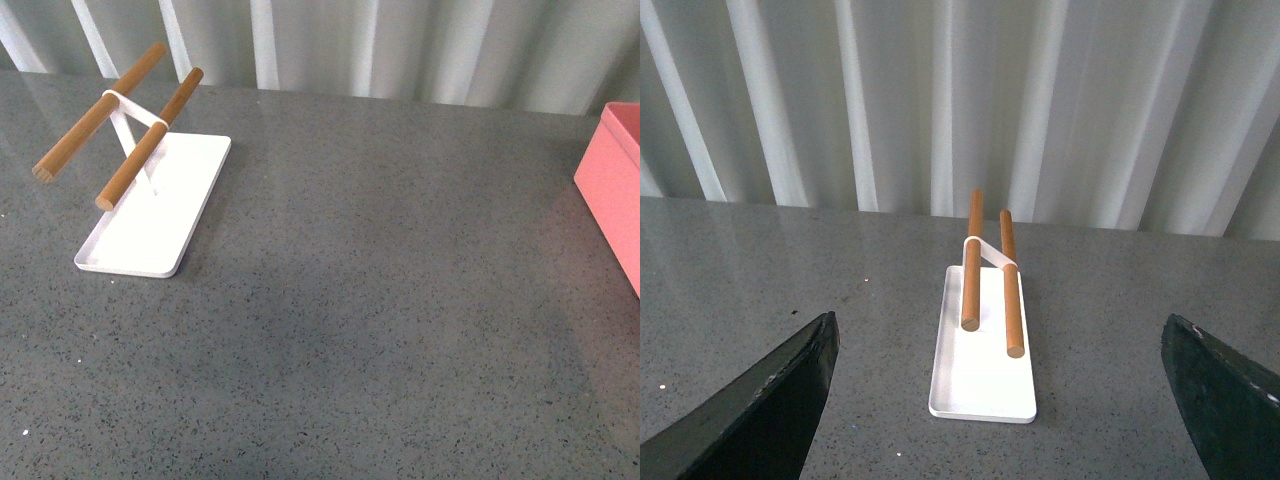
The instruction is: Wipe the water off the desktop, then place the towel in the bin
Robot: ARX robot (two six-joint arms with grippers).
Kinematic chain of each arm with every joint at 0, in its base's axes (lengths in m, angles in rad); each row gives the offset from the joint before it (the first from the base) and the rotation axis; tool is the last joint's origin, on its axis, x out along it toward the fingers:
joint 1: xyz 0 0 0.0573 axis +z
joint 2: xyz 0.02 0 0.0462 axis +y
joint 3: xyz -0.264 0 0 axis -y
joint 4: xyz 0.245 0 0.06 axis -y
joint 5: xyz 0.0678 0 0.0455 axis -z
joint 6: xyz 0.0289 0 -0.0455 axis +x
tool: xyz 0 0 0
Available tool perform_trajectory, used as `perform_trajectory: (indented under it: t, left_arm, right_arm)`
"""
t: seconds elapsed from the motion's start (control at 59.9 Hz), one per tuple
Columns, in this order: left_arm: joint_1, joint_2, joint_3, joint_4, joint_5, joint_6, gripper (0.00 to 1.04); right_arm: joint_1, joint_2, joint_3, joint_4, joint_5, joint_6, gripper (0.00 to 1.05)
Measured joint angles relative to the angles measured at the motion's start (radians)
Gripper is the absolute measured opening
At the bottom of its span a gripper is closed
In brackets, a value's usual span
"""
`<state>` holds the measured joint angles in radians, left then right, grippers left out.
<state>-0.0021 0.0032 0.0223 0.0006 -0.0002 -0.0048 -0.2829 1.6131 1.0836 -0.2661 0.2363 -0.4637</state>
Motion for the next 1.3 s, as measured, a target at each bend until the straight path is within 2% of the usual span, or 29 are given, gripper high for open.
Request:
perform_trajectory:
  t: [0.417, 0.467, 0.668, 0.684, 0.701, 0.718, 0.734, 0.751, 0.785, 0.851, 0.868, 0.918, 1.068, 1.135, 1.302]
  left_arm:
    - [0.0, 0.0, 0.0, 0.0, 0.0, 0.0, 0.98]
    - [0.0, 0.0, 0.0, 0.0, 0.0, 0.0, 0.98]
    - [0.0, 0.0, 0.0, 0.0, 0.0, 0.0, 0.98]
    - [0.0, 0.0, 0.0, 0.0, 0.0, 0.0, 0.98]
    - [0.0, 0.0, 0.0, 0.0, 0.001, 0.0, 0.98]
    - [0.0, 0.0, 0.0, 0.0, 0.0, 0.0, 0.98]
    - [0.0, 0.0, 0.0, 0.0, 0.0, 0.0, 0.98]
    - [0.0, 0.0, 0.0, 0.0, -0.003, 0.0, 0.98]
    - [0.0, 0.0, 0.0, 0.0, -0.002, 0.0, 0.98]
    - [0.0, 0.0, 0.0, 0.0, 0.0, 0.0, 0.98]
    - [0.0, 0.0, 0.0, 0.0, 0.001, 0.0, 0.98]
    - [0.0, 0.0, 0.0, 0.0, 0.0, 0.0, 0.98]
    - [0.0, 0.0, 0.0, 0.0, -0.001, 0.0, 0.98]
    - [0.0, 0.0, 0.0, 0.0, 0.0, 0.0, 0.98]
    - [0.0, 0.0, 0.0, 0.0, 0.0, 0.0, 0.98]
  right_arm:
    - [0.0, 0.0, 0.0, 0.0, 0.001, 0.002, 1.0]
    - [0.0, 0.0, 0.0, 0.0, 0.001, 0.004, 0.97]
    - [-0.001, 0.0, -0.001, 0.004, -0.006, 0.01, 0.98]
    - [-0.012, -0.002, -0.038, 0.113, -0.09, 0.052, 0.94]
    - [-0.015, -0.005, -0.06, 0.17, -0.131, 0.071, 0.92]
    - [-0.018, -0.016, -0.125, 0.343, -0.251, 0.135, 0.87]
    - [-0.018, -0.023, -0.175, 0.462, -0.325, 0.181, 0.83]
    - [-0.018, -0.027, -0.201, 0.519, -0.357, 0.193, 0.82]
    - [-0.013, -0.048, -0.306, 0.737, -0.441, 0.281, 0.75]
    - [0.011, -0.092, -0.437, 0.974, -0.484, 0.353, 0.64]
    - [0.025, -0.117, -0.486, 1.057, -0.481, 0.377, 0.59]
    - [0.052, -0.185, -0.571, 1.17, -0.465, 0.415, 0.46]
    - [0.099, -0.294, -0.703, 1.202, -0.421, 0.441, 0.2]
    - [0.121, -0.346, -0.772, 1.202, -0.394, 0.445, 0.04]
    - [0.161, -0.472, -0.87, 1.186, -0.356, 0.447, 0.03]
